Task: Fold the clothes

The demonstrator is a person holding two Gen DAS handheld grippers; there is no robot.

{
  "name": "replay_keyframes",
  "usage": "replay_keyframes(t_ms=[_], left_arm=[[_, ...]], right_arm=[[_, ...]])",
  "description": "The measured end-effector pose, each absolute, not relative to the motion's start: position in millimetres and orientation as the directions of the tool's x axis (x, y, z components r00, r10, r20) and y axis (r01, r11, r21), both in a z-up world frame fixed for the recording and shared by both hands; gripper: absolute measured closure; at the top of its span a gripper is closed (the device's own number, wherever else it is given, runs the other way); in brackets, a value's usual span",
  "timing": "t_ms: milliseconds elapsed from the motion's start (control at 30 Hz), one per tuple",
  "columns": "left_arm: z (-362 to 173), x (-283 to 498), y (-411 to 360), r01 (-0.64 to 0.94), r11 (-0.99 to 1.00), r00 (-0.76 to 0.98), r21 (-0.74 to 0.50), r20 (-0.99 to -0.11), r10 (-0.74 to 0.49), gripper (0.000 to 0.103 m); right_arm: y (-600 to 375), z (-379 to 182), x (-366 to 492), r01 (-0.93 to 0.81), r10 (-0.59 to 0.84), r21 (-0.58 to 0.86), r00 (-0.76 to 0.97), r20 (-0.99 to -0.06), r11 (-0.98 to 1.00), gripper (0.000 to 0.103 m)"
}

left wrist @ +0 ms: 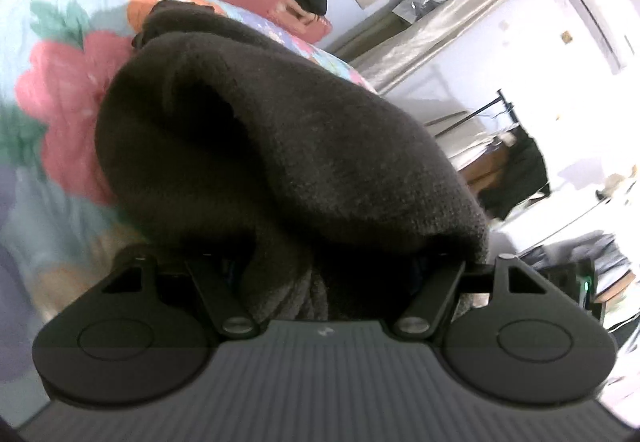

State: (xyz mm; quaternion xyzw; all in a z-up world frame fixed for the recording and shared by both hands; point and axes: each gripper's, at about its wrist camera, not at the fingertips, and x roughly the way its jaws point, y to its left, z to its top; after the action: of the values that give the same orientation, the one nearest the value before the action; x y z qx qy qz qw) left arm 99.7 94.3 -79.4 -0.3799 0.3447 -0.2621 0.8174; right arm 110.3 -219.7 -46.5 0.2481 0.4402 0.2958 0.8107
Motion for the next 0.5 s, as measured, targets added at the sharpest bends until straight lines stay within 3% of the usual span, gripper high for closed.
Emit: replay_keyframes(t_ms=[500], left_arm=[[-2, 49, -20, 0.392, 0.528, 0.457, -0.753, -0.339, -0.822, 0.034]], right_arm=[[-309, 14, -10, -0.270, 0.660, 0.649, 0.574, -0.485, 0.711, 0.063]])
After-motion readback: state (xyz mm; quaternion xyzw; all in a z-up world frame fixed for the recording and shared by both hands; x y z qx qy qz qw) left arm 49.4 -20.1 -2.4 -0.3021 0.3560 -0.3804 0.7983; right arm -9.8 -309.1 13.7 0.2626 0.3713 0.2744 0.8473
